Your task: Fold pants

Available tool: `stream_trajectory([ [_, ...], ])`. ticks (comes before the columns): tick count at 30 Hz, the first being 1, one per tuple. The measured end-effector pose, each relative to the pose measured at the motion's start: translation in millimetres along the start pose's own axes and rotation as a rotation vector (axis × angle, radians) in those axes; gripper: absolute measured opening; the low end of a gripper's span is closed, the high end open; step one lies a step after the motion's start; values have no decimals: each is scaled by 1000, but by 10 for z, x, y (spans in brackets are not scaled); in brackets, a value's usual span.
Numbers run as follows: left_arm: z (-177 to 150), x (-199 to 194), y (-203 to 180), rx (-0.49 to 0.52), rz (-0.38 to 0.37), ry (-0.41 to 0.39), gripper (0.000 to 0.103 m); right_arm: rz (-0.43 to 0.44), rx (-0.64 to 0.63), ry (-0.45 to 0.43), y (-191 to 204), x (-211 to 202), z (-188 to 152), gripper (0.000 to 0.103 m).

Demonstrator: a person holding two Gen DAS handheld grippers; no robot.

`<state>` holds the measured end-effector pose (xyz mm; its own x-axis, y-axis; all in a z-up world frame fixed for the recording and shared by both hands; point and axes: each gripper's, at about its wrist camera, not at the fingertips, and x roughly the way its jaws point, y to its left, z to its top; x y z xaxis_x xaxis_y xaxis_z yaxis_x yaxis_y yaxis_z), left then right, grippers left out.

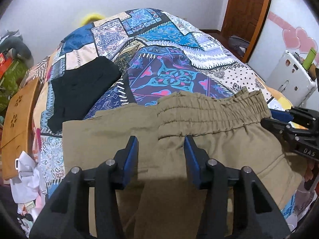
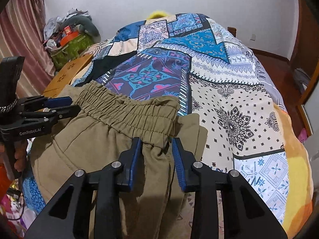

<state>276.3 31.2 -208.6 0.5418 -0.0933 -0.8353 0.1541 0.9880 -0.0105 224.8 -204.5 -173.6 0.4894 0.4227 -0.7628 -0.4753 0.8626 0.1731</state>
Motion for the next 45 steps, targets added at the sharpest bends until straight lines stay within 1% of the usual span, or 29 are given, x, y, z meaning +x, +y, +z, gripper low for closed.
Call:
stream_trajectory([
  [3,8,-58,18,5,-5,10,51,-2,-5,2,14,-50,19,29],
  [7,5,-289,83,6,17,-27,52,-16,-11,-21,35,-204,43,29],
  [8,7,-357,119,1,25,-42,54,-30,-9,-33,42,-266,46,35],
  [9,9,-424,179,-9,37,-59,62,-40,-8,-38,44,-303,52,41],
  [10,6,-476,245,-22,47,-73,66,-44,-5,-48,45,-346,53,56],
  [11,0,-525,321,-39,57,-89,74,-45,1,-69,46,-408,44,65],
  [12,-6,-565,410,-58,65,-102,78,-45,5,-88,46,-457,33,68],
  [14,-35,-595,582,-102,80,-104,79,-51,6,-98,53,-501,24,75],
  [17,-131,-547,867,-198,49,-74,80,-59,7,-94,50,-503,-21,75],
  [19,-239,-432,1019,-267,-5,-34,80,-72,22,-80,10,-444,-66,76],
  [22,-409,-198,1163,-346,-56,43,80,-76,62,-32,-80,-300,-149,76],
  [24,-490,-80,1190,-376,-84,78,80,-50,100,10,-153,-198,-205,76],
  [26,-529,10,1171,-392,-128,100,80,-18,136,23,-210,-152,-246,76],
  [27,-530,49,1150,-394,-159,106,80,10,160,21,-246,-146,-257,76],
  [29,-509,72,1102,-385,-174,102,80,53,185,32,-283,-117,-261,76],
  [31,-453,100,1047,-369,-197,98,80,104,218,52,-314,-59,-264,73],
  [33,-393,133,1006,-362,-207,100,76,128,232,54,-314,-24,-257,71],
  [34,-361,144,984,-354,-203,99,74,134,230,54,-303,-16,-252,67],
  [35,-333,147,972,-343,-196,96,70,142,229,55,-297,-2,-232,63],
  [36,-308,141,945,-330,-188,89,64,144,237,55,-290,14,-213,59],
  [37,-284,133,934,-323,-187,83,58,146,236,55,-281,11,-208,51],
  [38,-274,121,917,-323,-204,80,41,148,230,52,-266,8,-193,41],
  [39,-266,109,883,-326,-219,80,37,152,232,47,-254,0,-182,36],
  [40,-266,84,862,-321,-196,74,35,152,236,46,-253,-10,-175,29],
  [41,-261,73,822,-305,-169,72,31,148,236,43,-241,-8,-165,23],
  [42,-254,51,781,-289,-136,64,24,144,233,35,-227,-17,-156,20],
  [43,-247,26,754,-277,-103,58,19,138,224,25,-211,-32,-143,15],
  [44,-230,-6,730,-265,-68,53,15,126,209,14,-184,-54,-122,13],
  [45,-223,-40,726,-260,-56,43,13,109,181,-2,-135,-92,-92,12],
])
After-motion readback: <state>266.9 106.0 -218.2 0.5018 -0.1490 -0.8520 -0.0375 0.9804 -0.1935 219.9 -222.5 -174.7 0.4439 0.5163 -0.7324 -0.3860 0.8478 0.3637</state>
